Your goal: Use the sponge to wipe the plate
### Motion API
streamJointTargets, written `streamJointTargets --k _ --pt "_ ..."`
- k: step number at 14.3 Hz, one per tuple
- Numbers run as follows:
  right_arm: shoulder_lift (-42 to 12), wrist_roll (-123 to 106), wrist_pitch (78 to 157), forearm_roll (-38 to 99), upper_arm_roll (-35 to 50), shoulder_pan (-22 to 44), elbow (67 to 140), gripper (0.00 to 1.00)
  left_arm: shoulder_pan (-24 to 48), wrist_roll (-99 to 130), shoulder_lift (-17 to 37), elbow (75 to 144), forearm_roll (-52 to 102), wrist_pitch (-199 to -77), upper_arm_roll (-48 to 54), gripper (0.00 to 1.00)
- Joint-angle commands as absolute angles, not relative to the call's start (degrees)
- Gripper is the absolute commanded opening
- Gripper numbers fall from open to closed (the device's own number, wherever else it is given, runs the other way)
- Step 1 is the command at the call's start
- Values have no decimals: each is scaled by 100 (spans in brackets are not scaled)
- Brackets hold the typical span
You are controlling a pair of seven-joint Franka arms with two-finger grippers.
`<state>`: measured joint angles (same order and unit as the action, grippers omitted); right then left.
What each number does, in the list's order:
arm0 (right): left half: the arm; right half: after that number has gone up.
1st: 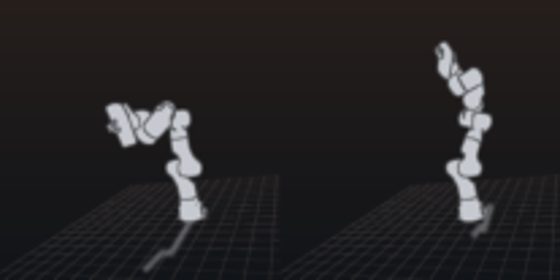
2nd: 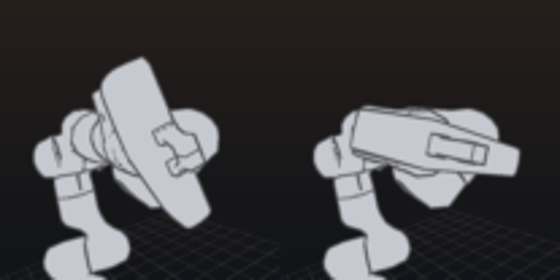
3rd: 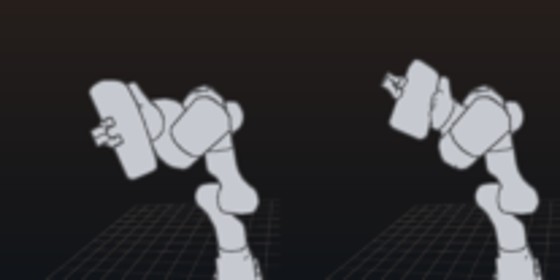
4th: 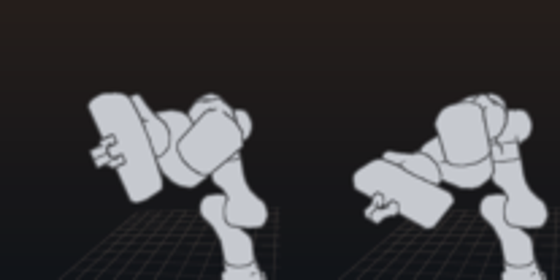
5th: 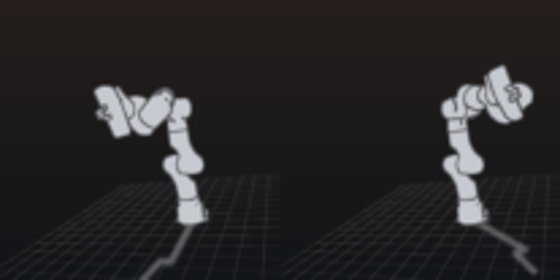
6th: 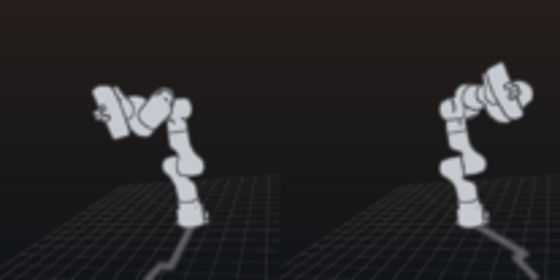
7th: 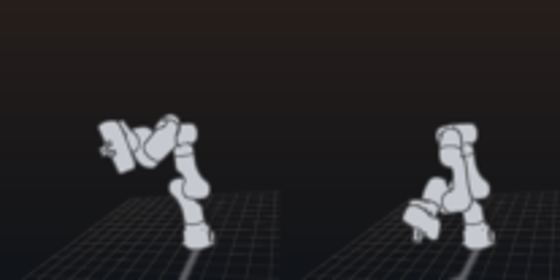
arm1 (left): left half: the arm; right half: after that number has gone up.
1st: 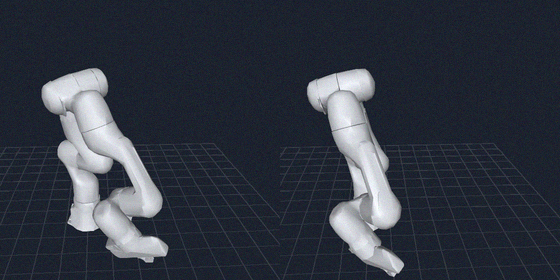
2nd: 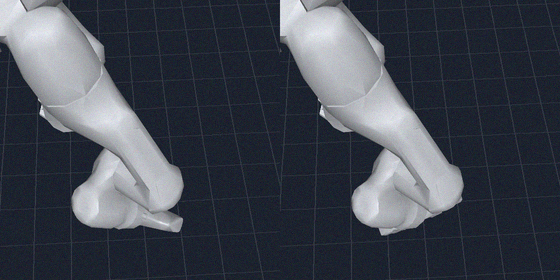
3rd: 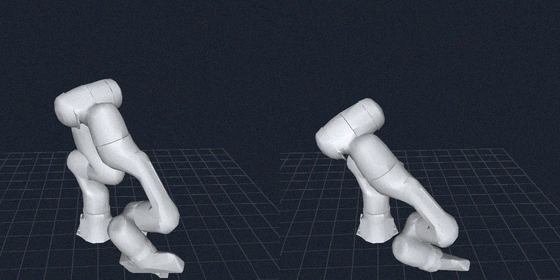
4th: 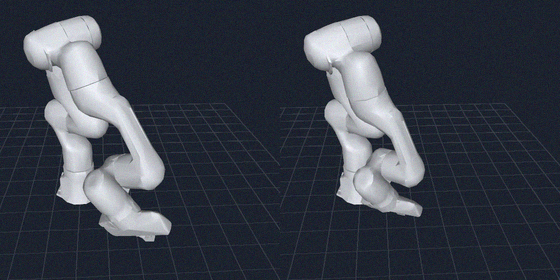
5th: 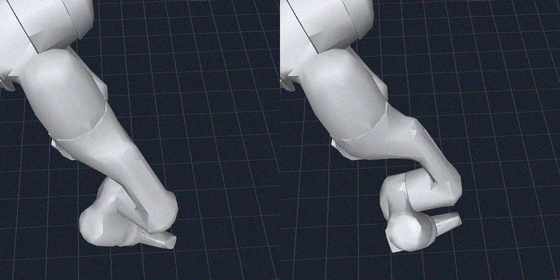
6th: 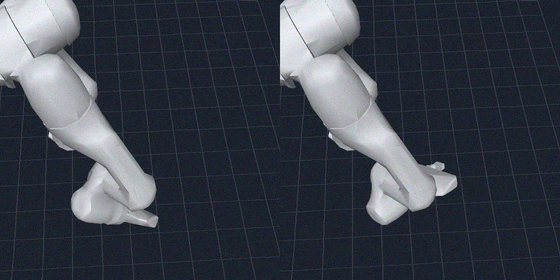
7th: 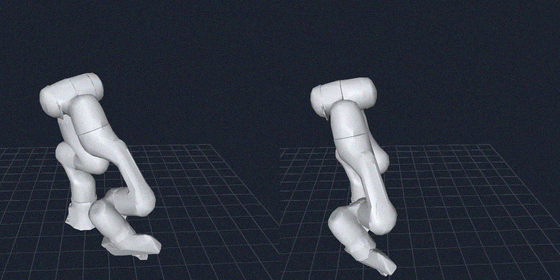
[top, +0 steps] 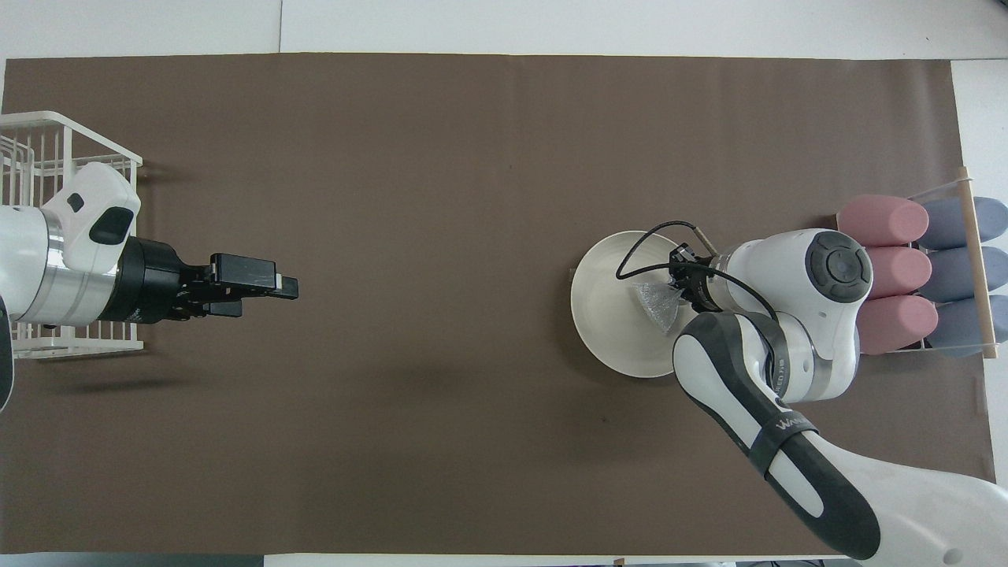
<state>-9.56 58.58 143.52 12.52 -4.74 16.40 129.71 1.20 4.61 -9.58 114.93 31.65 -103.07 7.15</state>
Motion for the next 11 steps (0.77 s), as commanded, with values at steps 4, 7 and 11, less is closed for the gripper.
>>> streamJointTargets --k 4,7,11 --pt "-1283 7187 14676 1327 -422 2451 13069 0 70 519 -967 11417 3032 -10213 747 100" --pt "-1309 7558 14722 1327 -413 2601 13052 0 70 519 -967 11417 3032 -10213 747 100" --pt "-1310 8067 14748 1327 -413 2952 13026 0 79 519 -967 11399 3032 -10213 765 100"
